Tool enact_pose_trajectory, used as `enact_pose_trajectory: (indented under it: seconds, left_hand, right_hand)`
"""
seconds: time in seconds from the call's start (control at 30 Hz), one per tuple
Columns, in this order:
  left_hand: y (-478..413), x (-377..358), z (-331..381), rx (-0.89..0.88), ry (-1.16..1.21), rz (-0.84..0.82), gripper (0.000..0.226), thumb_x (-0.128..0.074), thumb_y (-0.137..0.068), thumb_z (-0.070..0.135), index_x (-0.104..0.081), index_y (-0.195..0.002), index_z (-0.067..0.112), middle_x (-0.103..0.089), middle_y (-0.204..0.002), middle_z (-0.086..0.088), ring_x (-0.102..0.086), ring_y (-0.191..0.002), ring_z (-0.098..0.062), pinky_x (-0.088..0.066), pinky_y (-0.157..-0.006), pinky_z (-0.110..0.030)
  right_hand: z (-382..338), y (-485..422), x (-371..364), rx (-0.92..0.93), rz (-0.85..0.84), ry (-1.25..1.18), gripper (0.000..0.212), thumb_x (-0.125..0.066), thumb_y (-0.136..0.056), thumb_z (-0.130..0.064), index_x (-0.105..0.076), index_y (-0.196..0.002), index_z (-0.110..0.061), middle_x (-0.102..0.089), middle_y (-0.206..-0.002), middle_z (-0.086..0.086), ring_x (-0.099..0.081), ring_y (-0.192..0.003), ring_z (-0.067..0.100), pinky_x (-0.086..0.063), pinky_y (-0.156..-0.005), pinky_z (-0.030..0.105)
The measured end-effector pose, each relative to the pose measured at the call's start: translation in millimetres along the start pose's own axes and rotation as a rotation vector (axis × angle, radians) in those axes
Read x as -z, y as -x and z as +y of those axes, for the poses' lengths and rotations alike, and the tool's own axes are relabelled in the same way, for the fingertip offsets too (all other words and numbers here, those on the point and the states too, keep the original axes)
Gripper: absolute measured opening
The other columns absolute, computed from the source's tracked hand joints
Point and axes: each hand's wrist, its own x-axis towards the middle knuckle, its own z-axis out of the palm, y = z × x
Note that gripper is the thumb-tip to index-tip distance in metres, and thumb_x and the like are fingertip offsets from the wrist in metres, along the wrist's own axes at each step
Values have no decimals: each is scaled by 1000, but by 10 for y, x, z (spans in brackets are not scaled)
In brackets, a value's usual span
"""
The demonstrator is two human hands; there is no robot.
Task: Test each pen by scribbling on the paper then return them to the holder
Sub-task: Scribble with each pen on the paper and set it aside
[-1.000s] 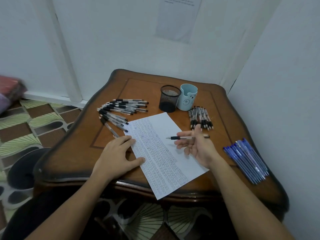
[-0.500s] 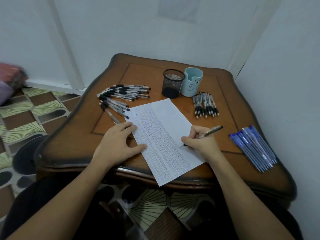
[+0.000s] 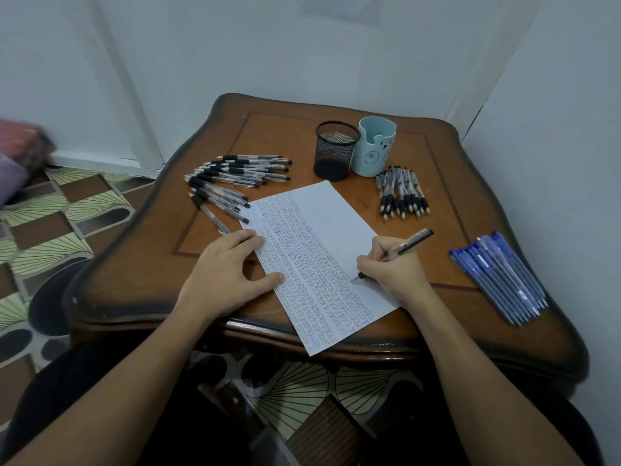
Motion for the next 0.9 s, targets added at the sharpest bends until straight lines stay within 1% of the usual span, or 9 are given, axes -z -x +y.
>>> enact_pose_trajectory:
  seconds: [0.07,0.2,0.37,0.43,0.53,0.6,0.67,0.77,0.9]
  left_hand:
    - [1,-2,2,0,16,5,97,-38,-65,85,-52,-139,23,-44,-146,8,-35,-133,-10,-22,-111,-31]
    - [1,4,7,-1,18,-6,98,-37,-65,85,-50,-140,24,-42,-147,8,-33,-134,-10,-21,-112,-32]
    - [-1,2,9,-1,18,-12,98,-37,-65,85,-49,-140,25,-41,-148,8,-32,-135,-10,-21,-112,-33]
    - [-2,3,6,-1,20,-8,97,-37,-65,85,-49,-140,25,-41,-147,8,-32,-134,-10,-21,-112,-33]
    - [1,6,15,-2,22,-2,97,-37,-65,85,-50,-139,25,-42,-147,8,-33,-134,-10,-21,-113,-33]
    - [-1,4,20,1,19,-3,96,-38,-65,85,-50,-139,25,-41,-147,9,-32,-135,-10,-21,-113,-33]
    - [-1,3,15,6,21,-5,96,-38,-65,85,-50,-139,25,-41,-147,9,-33,-135,-10,-21,-113,-34]
    - [-5,4,15,4,19,-7,97,-37,-64,86,-50,-139,25,-42,-147,8,-33,-135,-11,-22,-113,-35]
    - [0,0,15,4,20,-4,96,-38,-65,85,-50,-139,25,-42,-147,8,-34,-135,-11,-22,-113,-35]
  right_hand:
    - [-8,13,-4,1,-12,1,55,-63,-78,18,-37,-46,-20,-37,-49,2,-39,-46,10,-42,-46,22]
    - [-24,32,-20,4,-4,5,53,-62,-78,18,-35,-48,-16,-35,-49,1,-39,-45,8,-45,-44,21]
    - [10,11,-14,-6,-3,14,51,-65,-78,13,-36,-49,-18,-34,-53,6,-39,-52,14,-48,-52,28]
    - [0,13,-22,-5,-7,23,51,-66,-78,11,-36,-49,-19,-35,-53,4,-40,-53,14,-49,-55,31]
    - [-55,38,-23,5,1,45,50,-63,-78,16,-34,-51,-14,-32,-52,0,-39,-47,5,-45,-45,21]
    - [-70,46,-14,8,3,31,49,-59,-78,19,-32,-51,-12,-30,-51,1,-35,-44,3,-39,-42,18]
    - [-64,41,-12,2,11,10,47,-60,-78,18,-33,-52,-12,-31,-51,2,-34,-46,8,-38,-44,20]
    - [-38,27,-12,-10,8,15,48,-63,-78,13,-35,-50,-15,-33,-52,2,-37,-49,12,-43,-47,25]
    - [-36,36,-30,-21,-9,8,52,-64,-78,13,-36,-48,-18,-33,-52,1,-37,-49,10,-45,-47,24]
